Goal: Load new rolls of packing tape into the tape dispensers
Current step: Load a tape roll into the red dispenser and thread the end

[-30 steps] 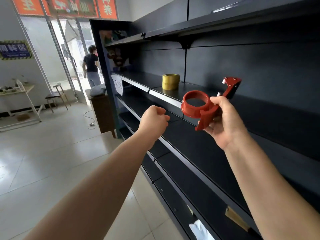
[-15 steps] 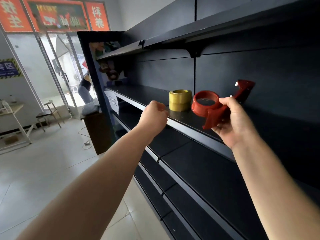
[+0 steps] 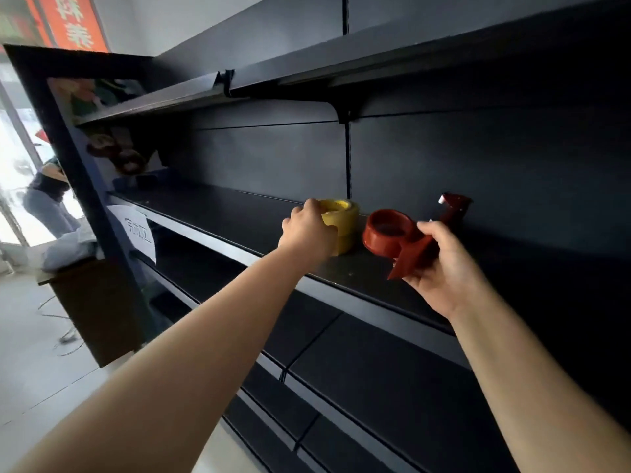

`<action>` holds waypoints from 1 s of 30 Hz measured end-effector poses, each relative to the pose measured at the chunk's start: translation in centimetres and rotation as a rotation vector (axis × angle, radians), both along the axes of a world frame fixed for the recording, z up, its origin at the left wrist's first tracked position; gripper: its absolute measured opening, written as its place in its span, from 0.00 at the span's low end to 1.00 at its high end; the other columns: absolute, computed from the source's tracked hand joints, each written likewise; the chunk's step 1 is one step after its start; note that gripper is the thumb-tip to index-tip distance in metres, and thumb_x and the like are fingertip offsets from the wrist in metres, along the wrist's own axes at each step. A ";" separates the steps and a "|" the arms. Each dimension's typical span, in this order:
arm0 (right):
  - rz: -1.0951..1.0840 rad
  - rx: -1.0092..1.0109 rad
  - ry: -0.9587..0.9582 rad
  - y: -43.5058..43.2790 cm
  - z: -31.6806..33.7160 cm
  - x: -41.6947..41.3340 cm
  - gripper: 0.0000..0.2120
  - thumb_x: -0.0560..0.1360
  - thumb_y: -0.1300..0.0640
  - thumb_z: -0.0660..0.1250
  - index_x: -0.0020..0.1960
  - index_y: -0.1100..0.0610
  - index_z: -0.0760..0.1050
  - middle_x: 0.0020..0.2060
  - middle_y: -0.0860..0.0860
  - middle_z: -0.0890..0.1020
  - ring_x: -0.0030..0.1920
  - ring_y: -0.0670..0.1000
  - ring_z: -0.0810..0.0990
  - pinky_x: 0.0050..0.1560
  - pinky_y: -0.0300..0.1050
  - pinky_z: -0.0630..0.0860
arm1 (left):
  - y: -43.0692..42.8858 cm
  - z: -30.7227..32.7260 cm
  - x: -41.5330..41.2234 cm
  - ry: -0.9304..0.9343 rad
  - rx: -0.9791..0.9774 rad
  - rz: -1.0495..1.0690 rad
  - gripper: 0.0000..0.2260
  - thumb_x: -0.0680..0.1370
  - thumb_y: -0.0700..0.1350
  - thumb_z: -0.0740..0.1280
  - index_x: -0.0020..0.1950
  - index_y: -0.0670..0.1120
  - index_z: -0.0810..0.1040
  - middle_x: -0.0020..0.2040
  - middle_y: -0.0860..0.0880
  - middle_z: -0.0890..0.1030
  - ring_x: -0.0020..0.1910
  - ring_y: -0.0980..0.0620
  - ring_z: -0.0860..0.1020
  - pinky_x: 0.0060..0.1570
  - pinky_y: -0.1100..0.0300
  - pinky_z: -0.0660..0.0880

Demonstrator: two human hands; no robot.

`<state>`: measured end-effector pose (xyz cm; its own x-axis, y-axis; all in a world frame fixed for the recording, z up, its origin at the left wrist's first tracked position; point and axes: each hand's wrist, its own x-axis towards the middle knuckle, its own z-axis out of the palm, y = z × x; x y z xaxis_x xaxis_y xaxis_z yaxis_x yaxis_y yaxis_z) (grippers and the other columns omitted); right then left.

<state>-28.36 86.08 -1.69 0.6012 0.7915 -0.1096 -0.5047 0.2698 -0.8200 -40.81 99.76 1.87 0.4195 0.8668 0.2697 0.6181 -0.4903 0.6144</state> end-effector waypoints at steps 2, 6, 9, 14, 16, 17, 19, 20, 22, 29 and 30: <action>-0.021 0.045 0.014 0.9 -0.5 0.1 0.08 0.76 0.53 0.68 0.54 0.54 0.76 0.49 0.53 0.80 0.51 0.52 0.80 0.45 0.46 0.78 | 2.4 0.0 0.4 0.072 0.070 -0.063 0.19 0.80 0.45 0.61 0.72 0.52 0.67 0.71 0.46 0.67 0.70 0.41 0.63 0.52 0.54 0.67; -0.082 0.112 0.011 1.4 -1.2 0.4 0.09 0.76 0.54 0.67 0.54 0.58 0.77 0.48 0.54 0.81 0.51 0.53 0.82 0.55 0.50 0.79 | 6.6 0.1 1.0 0.250 0.213 -0.179 0.20 0.82 0.49 0.58 0.74 0.54 0.65 0.78 0.48 0.58 0.75 0.41 0.55 0.65 0.45 0.66; -0.122 0.089 -0.105 1.4 -1.5 0.2 0.10 0.77 0.54 0.65 0.54 0.57 0.78 0.51 0.56 0.82 0.53 0.54 0.82 0.59 0.51 0.78 | 8.6 -0.2 1.4 0.416 0.275 -0.275 0.24 0.81 0.50 0.61 0.76 0.53 0.62 0.79 0.47 0.55 0.76 0.39 0.52 0.69 0.41 0.64; -0.238 -0.036 -0.297 1.0 -1.9 -0.4 0.09 0.77 0.56 0.64 0.55 0.58 0.78 0.51 0.57 0.81 0.51 0.50 0.83 0.60 0.54 0.77 | 10.7 -1.1 1.9 0.420 0.350 -0.357 0.26 0.79 0.50 0.66 0.75 0.51 0.64 0.76 0.45 0.61 0.74 0.39 0.57 0.69 0.42 0.65; -0.293 -0.060 -0.344 0.2 -1.9 -0.9 0.07 0.77 0.58 0.64 0.53 0.57 0.79 0.47 0.56 0.82 0.47 0.48 0.84 0.54 0.52 0.78 | 11.0 -1.3 2.1 0.405 0.331 -0.381 0.25 0.79 0.49 0.65 0.76 0.51 0.64 0.75 0.45 0.63 0.73 0.39 0.59 0.67 0.44 0.67; -0.317 -0.067 -0.361 -0.4 -1.8 -1.2 0.07 0.77 0.59 0.64 0.51 0.57 0.80 0.44 0.55 0.82 0.45 0.48 0.85 0.51 0.51 0.78 | 11.0 -1.3 2.3 0.386 0.317 -0.384 0.25 0.79 0.48 0.64 0.75 0.51 0.64 0.75 0.46 0.64 0.72 0.39 0.60 0.64 0.45 0.68; -0.354 -0.097 -0.411 -1.9 -1.7 -1.9 0.06 0.77 0.60 0.64 0.49 0.57 0.81 0.43 0.54 0.84 0.48 0.51 0.85 0.51 0.53 0.80 | 10.7 -1.3 2.4 0.306 0.300 -0.381 0.23 0.79 0.45 0.65 0.74 0.49 0.66 0.74 0.47 0.65 0.70 0.40 0.62 0.58 0.48 0.70; -0.370 -0.121 -0.444 -2.8 -1.6 -2.2 0.06 0.76 0.61 0.65 0.49 0.56 0.82 0.43 0.54 0.84 0.50 0.53 0.85 0.52 0.54 0.81 | 10.4 -1.3 2.5 0.247 0.301 -0.382 0.22 0.79 0.44 0.65 0.73 0.48 0.68 0.74 0.47 0.65 0.70 0.40 0.62 0.57 0.48 0.70; -0.411 -0.171 -0.505 -4.6 -1.2 -2.8 0.07 0.76 0.61 0.67 0.50 0.55 0.82 0.45 0.55 0.85 0.53 0.57 0.84 0.52 0.55 0.82 | 9.5 -1.3 2.7 0.107 0.315 -0.385 0.20 0.78 0.43 0.66 0.70 0.45 0.71 0.73 0.46 0.66 0.69 0.39 0.63 0.54 0.46 0.70; -0.595 -0.255 -0.503 -10.8 -0.6 -3.9 0.08 0.76 0.60 0.67 0.52 0.56 0.82 0.49 0.58 0.84 0.56 0.61 0.82 0.52 0.54 0.82 | 2.5 -0.2 4.2 -0.184 0.380 -0.580 0.19 0.77 0.38 0.68 0.67 0.41 0.72 0.66 0.41 0.73 0.64 0.36 0.68 0.55 0.47 0.68; -0.619 -0.248 -0.479 -11.9 -0.6 -4.1 0.08 0.76 0.60 0.66 0.53 0.57 0.82 0.49 0.58 0.84 0.57 0.60 0.82 0.52 0.53 0.81 | 1.0 -0.1 4.4 -0.216 0.355 -0.645 0.19 0.77 0.39 0.69 0.67 0.42 0.73 0.65 0.41 0.74 0.64 0.37 0.69 0.57 0.48 0.68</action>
